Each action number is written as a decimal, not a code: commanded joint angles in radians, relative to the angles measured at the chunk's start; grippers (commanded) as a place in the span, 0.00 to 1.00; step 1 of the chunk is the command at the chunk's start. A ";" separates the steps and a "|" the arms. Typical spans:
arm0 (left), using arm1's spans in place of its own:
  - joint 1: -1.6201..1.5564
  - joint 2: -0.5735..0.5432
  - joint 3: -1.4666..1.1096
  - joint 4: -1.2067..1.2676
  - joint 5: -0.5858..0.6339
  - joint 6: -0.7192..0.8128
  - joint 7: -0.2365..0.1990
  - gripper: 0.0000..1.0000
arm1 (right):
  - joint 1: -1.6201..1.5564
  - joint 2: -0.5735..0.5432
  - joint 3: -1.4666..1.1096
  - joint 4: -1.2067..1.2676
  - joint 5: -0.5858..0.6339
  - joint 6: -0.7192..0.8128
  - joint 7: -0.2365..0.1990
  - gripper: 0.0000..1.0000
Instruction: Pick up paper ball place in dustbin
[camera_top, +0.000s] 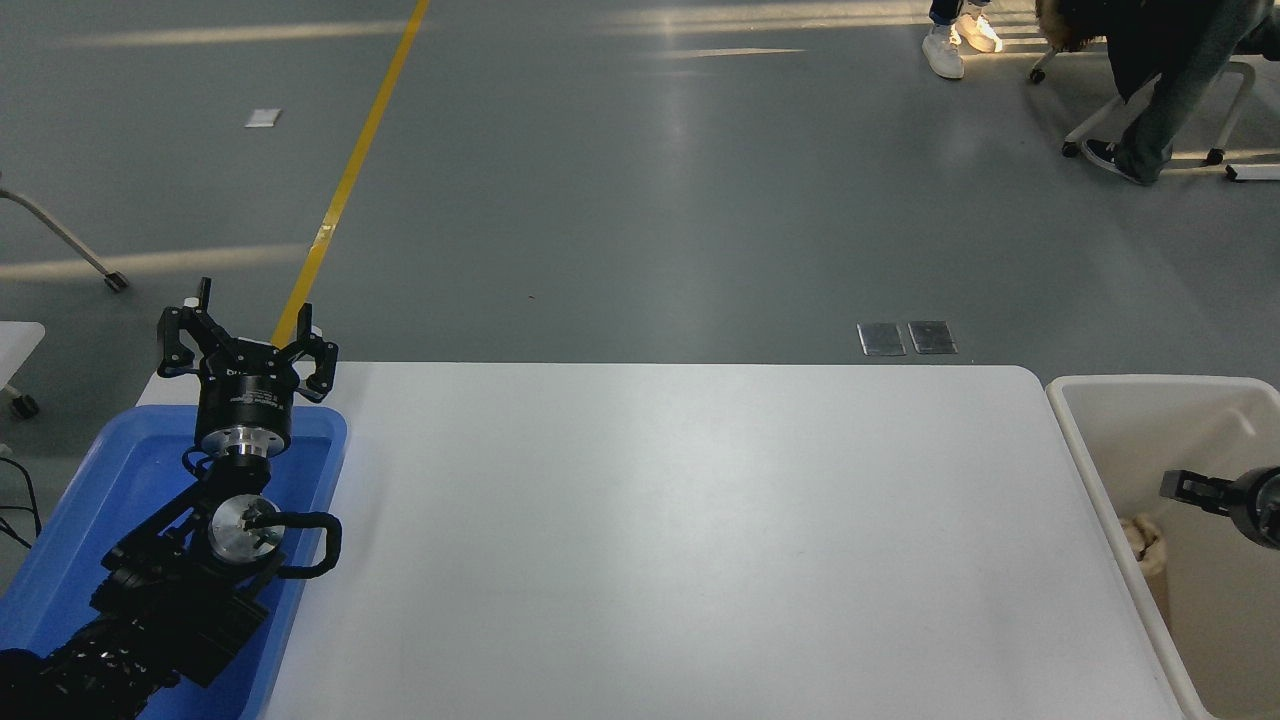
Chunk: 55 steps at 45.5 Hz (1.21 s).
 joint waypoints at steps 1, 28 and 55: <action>0.000 0.000 0.002 0.000 0.001 0.000 0.002 0.99 | 0.269 -0.098 -0.079 0.324 -0.003 0.060 -0.019 1.00; 0.000 0.000 0.002 0.000 0.003 -0.002 0.002 0.99 | 1.085 0.006 -0.336 0.887 0.230 0.585 -0.042 1.00; 0.003 0.000 -0.002 0.000 0.000 0.002 0.000 0.99 | 1.355 0.293 -0.430 1.033 0.459 0.590 -0.043 1.00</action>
